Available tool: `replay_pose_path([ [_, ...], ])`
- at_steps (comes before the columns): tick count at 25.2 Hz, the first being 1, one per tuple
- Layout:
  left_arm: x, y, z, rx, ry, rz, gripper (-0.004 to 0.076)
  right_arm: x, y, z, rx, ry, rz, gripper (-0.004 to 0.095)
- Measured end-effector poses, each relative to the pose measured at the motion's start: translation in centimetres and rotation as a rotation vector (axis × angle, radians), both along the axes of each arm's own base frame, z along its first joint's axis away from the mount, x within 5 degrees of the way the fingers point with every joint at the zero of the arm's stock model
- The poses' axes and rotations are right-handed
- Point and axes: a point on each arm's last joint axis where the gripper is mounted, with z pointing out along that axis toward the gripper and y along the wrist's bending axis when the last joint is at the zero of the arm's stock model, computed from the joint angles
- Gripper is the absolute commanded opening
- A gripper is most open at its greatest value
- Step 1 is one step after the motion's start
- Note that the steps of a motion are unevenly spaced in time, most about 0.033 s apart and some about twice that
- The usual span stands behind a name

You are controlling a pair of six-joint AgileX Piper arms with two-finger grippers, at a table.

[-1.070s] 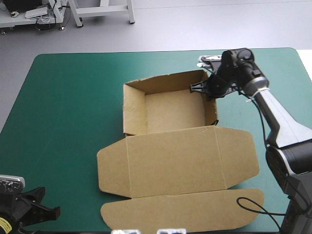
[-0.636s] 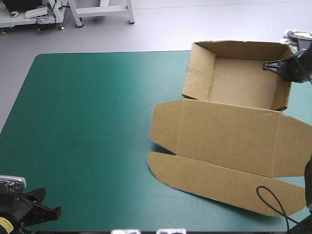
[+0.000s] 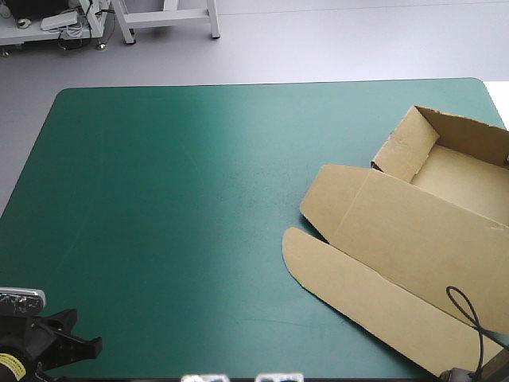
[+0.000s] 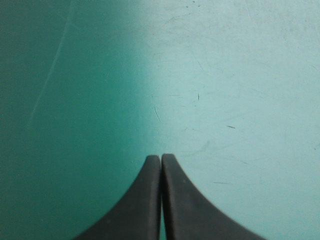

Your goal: Fold the box

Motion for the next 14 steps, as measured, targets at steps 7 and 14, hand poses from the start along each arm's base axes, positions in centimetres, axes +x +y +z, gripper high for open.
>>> replay_pose_path([
  [7,0.0,0.0,0.0,0.0,0.0,0.0,-0.0009,0.5,-0.8,-1.9,-0.023,0.073,0.075,0.0286],
  [14,0.0,0.0,0.0,-0.002,0.0,0.002,-0.0009,0.2,-0.9,-2.0,-0.037,0.113,0.093,0.0363],
])
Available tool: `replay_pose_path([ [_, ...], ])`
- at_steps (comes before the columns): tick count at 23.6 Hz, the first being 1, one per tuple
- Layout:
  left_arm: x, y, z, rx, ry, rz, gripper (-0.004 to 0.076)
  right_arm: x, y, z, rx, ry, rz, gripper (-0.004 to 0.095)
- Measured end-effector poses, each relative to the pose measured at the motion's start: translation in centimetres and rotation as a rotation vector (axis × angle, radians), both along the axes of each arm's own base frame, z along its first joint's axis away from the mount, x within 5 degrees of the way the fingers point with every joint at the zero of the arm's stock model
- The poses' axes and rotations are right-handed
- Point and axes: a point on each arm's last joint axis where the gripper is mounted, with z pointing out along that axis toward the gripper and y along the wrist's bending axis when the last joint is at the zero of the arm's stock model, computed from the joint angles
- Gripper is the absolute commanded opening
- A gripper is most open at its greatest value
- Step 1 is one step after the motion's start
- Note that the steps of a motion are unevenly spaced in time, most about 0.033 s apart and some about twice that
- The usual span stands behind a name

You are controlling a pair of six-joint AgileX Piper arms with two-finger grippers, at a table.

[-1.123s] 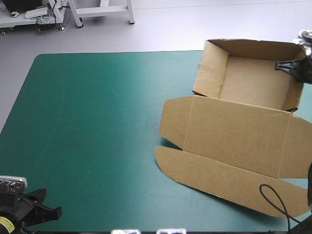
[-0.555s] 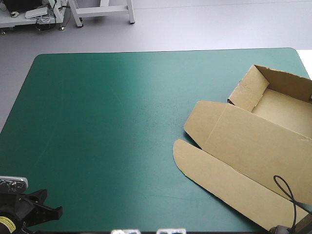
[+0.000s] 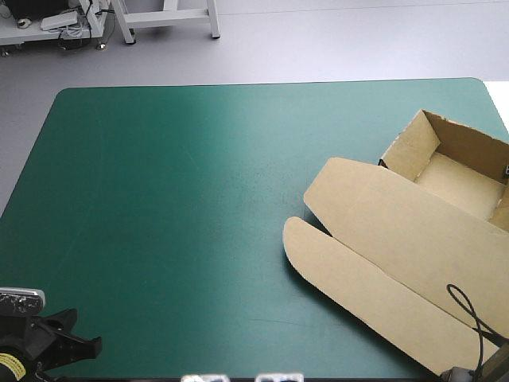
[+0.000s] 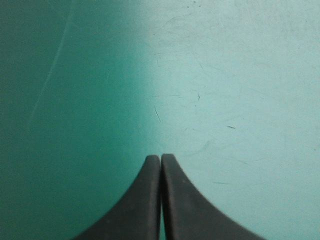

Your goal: Fold the box

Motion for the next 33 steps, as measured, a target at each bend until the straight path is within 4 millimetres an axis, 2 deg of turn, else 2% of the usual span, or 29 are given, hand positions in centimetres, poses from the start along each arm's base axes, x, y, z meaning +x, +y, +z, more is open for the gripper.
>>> replay_pose_path([
  [7,0.0,0.0,0.0,-0.001,0.0,0.001,-0.0009,-0.4,0.1,0.8,-0.017,-0.005,0.001,0.0361],
  [14,0.0,0.1,0.0,0.006,-0.002,0.004,-0.0009,-2.4,2.0,5.8,-0.047,-0.143,-0.002,0.036],
  [17,0.0,0.1,0.0,0.011,-0.004,0.007,-0.0009,-4.2,4.7,9.9,0.02,-0.321,0.005,0.0342],
  [18,0.0,0.1,0.0,0.012,-0.004,0.007,-0.0009,-4.5,5.3,10.6,0.039,-0.356,0.008,0.0264],
  [19,0.0,0.1,0.0,0.014,-0.005,0.007,-0.0009,-5.5,6.6,12.3,0.071,-0.436,0.019,0.0228],
  [20,0.0,0.1,0.0,0.015,-0.005,0.008,-0.0009,-5.9,7.1,13.1,0.081,-0.468,0.025,0.007],
  [21,0.0,0.1,0.0,0.015,-0.005,0.008,-0.0009,-7.1,8.6,14.9,0.098,-0.546,0.051,-0.001],
  [22,0.0,0.1,0.0,0.015,-0.005,0.008,-0.0009,-8.3,10.2,16.2,0.102,-0.6,0.096,-0.0007],
  [23,0.0,0.1,0.0,0.015,-0.005,0.008,-0.0009,-8.9,11.2,16.7,0.097,-0.619,0.129,-0.0007],
  [24,0.0,0.2,0.0,0.019,-0.007,0.01,-0.0009,-9.9,13.4,17.3,0.099,-0.639,0.203,-0.0009],
  [27,0.1,0.3,0.0,0.036,-0.01,0.007,-0.0009,-12.2,18.0,16.9,0.065,-0.609,0.381,-0.0008],
  [28,0.1,0.3,0.0,0.037,-0.011,0.005,-0.0009,-13.8,19.4,16.4,0.036,-0.596,0.439,-0.0013],
  [29,0.1,0.3,0.0,0.038,-0.011,0.005,-0.0009,-14.7,20.1,16.2,0.019,-0.589,0.473,-0.0017],
  [30,0.1,0.3,0.0,0.046,-0.012,-0.002,-0.0009,-16.6,21.0,15.7,0.004,-0.594,0.511,-0.0017],
  [33,-0.1,0.3,0.1,0.066,-0.025,-0.032,-0.0009,-19.7,21.9,14.8,0.0,-0.615,0.554,-0.0017],
])
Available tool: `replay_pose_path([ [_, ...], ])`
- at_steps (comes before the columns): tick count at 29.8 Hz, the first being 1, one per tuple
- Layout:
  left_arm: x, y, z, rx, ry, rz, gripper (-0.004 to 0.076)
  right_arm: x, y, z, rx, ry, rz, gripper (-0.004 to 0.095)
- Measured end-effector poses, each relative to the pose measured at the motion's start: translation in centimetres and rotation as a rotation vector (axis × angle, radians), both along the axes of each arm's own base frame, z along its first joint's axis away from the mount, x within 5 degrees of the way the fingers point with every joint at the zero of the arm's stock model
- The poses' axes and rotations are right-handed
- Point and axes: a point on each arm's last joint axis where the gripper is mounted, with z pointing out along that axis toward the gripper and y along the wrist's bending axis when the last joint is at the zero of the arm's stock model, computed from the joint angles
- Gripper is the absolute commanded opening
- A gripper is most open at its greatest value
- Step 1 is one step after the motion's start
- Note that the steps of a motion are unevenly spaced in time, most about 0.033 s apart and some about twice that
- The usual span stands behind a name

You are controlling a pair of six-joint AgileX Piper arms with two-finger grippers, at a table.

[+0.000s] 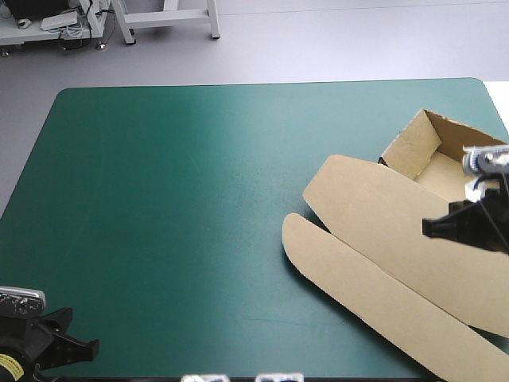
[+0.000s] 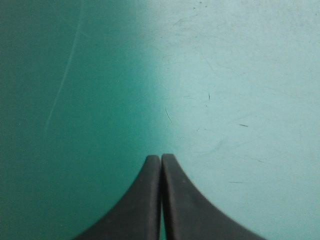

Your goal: Fold the box

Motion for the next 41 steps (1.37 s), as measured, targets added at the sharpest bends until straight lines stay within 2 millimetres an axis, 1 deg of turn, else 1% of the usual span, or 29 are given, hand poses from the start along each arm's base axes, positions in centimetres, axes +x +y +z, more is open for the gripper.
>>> replay_pose_path([
  [4,-0.6,-0.1,-0.1,-0.026,-0.045,-0.034,-0.0009,-3.5,0.4,-2.0,0.001,-0.016,0.024,-0.0017],
  [8,-1.5,-0.1,-0.2,-0.064,-0.104,-0.056,-0.0009,-5.5,0.5,-5.2,0.004,0.019,0.027,-0.0017],
  [12,-1.9,0.0,-0.3,-0.052,-0.132,-0.078,-0.0009,-7.0,0.6,-8.7,0.011,0.064,0.03,-0.0017],
  [16,-1.5,-0.1,-1.6,-0.037,-0.094,-0.089,-0.0009,-8.4,0.6,-12.4,0.014,0.077,0.025,-0.0017],
  [20,-1.1,-0.4,-3.1,-0.032,-0.039,-0.097,-0.0009,-9.4,0.6,-14.6,0.015,0.049,0.021,-0.0017],
  [23,-1.0,-0.7,-3.8,-0.043,-0.009,-0.106,-0.0009,-9.9,0.6,-15.2,0.001,0.025,0.035,-0.0017],
  [26,-0.9,-0.7,-4.2,-0.045,0.005,-0.108,-0.0009,-10.0,0.6,-15.4,-0.016,0.004,0.05,-0.0017],
  [33,-0.8,-0.8,-4.3,-0.046,0.003,-0.109,-0.0009,-9.3,0.6,-16.5,-0.016,-0.019,0.044,-0.0017],
  [41,-0.8,-0.8,-4.3,-0.046,0.004,-0.109,-0.0009,-9.1,0.6,-16.7,-0.016,-0.028,0.041,-0.0017],
])
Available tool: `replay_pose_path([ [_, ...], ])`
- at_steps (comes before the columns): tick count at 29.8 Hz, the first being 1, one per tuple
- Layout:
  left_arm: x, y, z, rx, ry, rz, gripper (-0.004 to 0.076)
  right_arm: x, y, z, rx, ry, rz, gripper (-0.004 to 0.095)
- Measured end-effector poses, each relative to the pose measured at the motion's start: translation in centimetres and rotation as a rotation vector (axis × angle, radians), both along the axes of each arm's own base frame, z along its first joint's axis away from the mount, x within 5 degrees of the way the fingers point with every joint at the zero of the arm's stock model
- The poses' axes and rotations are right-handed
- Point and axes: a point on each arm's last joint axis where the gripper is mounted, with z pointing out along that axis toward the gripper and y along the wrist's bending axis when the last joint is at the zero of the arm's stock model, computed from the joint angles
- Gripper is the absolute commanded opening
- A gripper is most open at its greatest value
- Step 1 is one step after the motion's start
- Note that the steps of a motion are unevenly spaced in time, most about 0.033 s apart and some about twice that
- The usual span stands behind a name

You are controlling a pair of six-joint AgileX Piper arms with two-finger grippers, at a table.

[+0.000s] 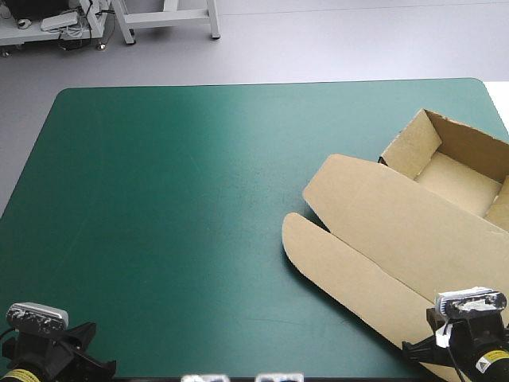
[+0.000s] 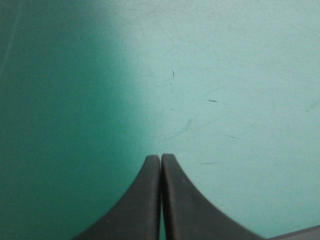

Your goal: Fold the box

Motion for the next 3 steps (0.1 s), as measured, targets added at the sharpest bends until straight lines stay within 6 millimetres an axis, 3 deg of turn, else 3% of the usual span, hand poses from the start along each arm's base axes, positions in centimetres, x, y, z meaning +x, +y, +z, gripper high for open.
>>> replay_pose_path([
  [3,0.0,0.0,0.0,0.0,0.0,0.0,-0.0009,0.01,0.0,-0.02,0.0,0.0,0.0,-0.0017],
])
